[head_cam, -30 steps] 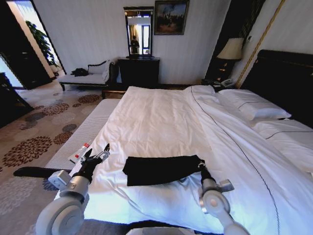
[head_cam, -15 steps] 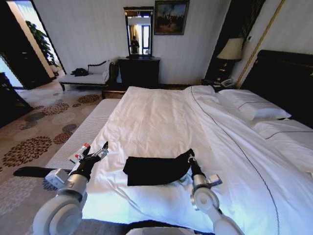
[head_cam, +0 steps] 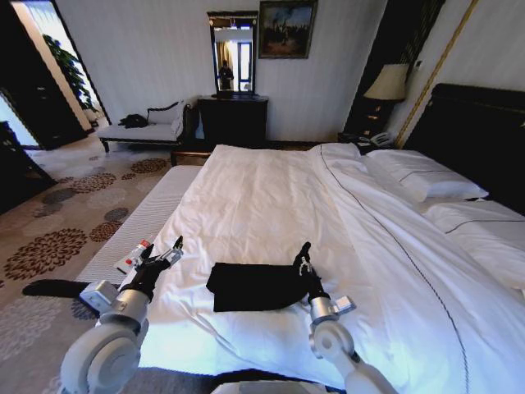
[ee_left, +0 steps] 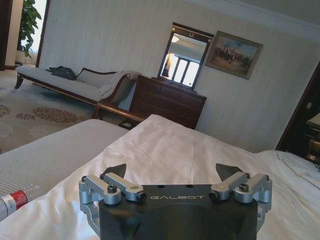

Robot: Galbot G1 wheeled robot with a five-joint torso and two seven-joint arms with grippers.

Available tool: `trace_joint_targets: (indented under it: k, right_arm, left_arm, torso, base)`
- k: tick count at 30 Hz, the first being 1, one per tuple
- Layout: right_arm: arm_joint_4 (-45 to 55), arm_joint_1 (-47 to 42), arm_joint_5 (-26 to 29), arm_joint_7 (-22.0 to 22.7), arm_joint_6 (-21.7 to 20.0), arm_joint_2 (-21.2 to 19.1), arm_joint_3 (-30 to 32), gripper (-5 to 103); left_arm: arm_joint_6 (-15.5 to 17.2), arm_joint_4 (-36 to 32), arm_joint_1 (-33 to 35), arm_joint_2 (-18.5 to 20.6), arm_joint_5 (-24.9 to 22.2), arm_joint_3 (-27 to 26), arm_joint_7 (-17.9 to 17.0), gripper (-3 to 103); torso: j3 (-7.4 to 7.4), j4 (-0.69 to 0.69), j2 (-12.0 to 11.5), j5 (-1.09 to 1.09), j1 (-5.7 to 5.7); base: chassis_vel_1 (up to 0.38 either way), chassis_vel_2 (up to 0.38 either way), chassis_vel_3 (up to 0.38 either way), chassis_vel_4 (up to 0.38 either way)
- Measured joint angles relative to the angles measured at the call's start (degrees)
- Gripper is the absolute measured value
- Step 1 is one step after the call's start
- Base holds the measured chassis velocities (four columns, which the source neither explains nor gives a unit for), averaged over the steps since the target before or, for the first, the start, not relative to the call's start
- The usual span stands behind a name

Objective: Fold the clothes on the bed.

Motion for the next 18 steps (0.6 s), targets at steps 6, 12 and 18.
trace_joint_targets:
  k: [6,12,18]
  right_arm:
    - [-1.1,-0.1,-3.5,-1.9,1.0,-0.2,-2.3,2]
    - [-1.9,0.1,-5.7,-3.0,1.5,-0.2,-3.8,2]
    - [-3.1,0.5,-7.7,-3.9,1.8,-1.2,-4.5,2]
  left_arm:
    - [-0.6,-0.4,-0.1,-0.3,-0.5,-0.5,0.0,100]
    - [0.6,-1.3,-1.2,-1.8,-9.1,-3.5,-1.5,100]
    - [1.0,-1.3,-1.9,-2.1,-12.2,-6.0,-2.1,100]
  torso:
    - [0.0,0.0,0.0,0.0,0.0]
    - [0.0,0.0,0.0,0.0,0.0]
    - [0.0,0.0,0.0,0.01,-0.01]
  base:
    - [0.0,0.0,0.0,0.0]
    - [0.0,0.0,0.0,0.0]
    - [0.0,0.0,0.0,0.0]
